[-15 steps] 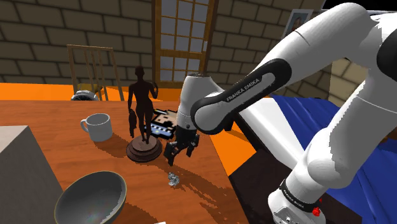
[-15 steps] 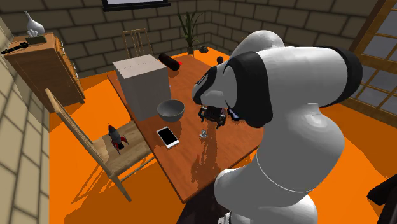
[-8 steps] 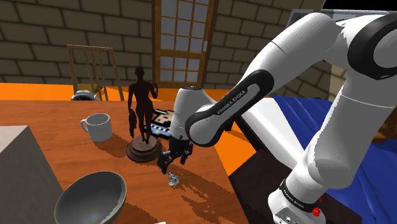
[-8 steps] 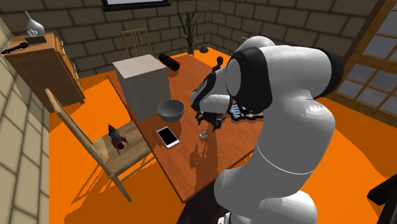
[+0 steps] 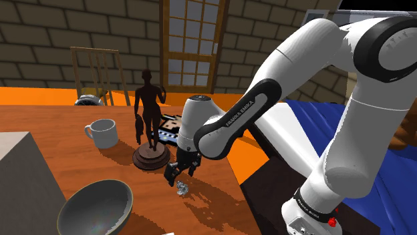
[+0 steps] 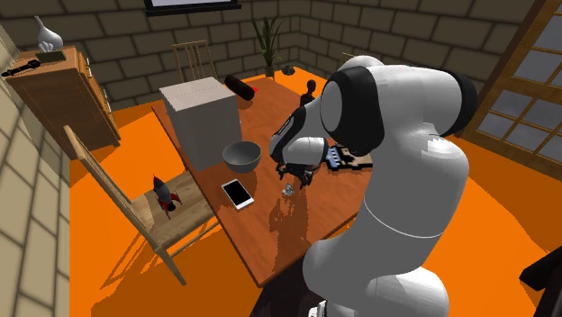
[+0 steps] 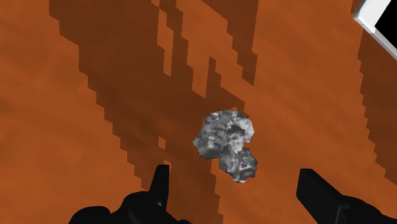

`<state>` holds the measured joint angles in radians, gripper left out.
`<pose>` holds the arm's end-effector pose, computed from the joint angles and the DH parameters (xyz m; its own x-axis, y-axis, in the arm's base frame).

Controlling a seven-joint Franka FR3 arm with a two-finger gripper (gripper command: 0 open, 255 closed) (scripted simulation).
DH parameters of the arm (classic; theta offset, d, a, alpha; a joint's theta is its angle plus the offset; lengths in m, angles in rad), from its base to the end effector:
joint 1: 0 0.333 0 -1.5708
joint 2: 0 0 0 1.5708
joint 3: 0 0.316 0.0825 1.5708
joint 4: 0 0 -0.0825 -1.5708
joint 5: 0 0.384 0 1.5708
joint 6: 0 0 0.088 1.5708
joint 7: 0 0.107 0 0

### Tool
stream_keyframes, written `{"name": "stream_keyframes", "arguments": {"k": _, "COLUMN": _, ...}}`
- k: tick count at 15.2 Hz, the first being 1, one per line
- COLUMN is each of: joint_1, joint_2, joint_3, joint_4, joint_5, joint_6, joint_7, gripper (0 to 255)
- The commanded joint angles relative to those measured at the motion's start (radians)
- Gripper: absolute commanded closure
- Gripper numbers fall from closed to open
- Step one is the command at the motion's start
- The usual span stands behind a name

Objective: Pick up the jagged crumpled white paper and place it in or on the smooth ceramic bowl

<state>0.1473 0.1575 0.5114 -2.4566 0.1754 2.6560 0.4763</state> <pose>0.3876 0.2988 0.2480 0.9990 0.0250 -0.0383 0.0183 -0.9858 -0.1672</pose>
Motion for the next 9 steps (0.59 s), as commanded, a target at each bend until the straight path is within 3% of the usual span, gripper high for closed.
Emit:
{"name": "stream_keyframes", "arguments": {"k": 1, "joint_1": 0.0, "joint_2": 0.0, "joint_3": 0.0, "joint_4": 0.0, "joint_5": 0.0, "joint_6": 0.0, "joint_7": 0.0, "gripper": 0}}
{"name": "stream_keyframes", "arguments": {"k": 2, "joint_1": 0.0, "joint_2": 0.0, "joint_3": 0.0, "joint_4": 0.0, "joint_5": 0.0, "joint_6": 0.0, "joint_7": 0.0, "gripper": 0}}
{"name": "stream_keyframes", "arguments": {"k": 3, "joint_1": 0.0, "joint_2": 0.0, "joint_3": 0.0, "joint_4": 0.0, "joint_5": 0.0, "joint_6": 0.0, "joint_7": 0.0, "gripper": 255}}
{"name": "stream_keyframes", "arguments": {"k": 9, "joint_1": 0.0, "joint_2": 0.001, "joint_3": 0.0, "joint_4": -0.001, "joint_5": 0.0, "joint_6": 0.002, "joint_7": 0.0, "gripper": 255}}
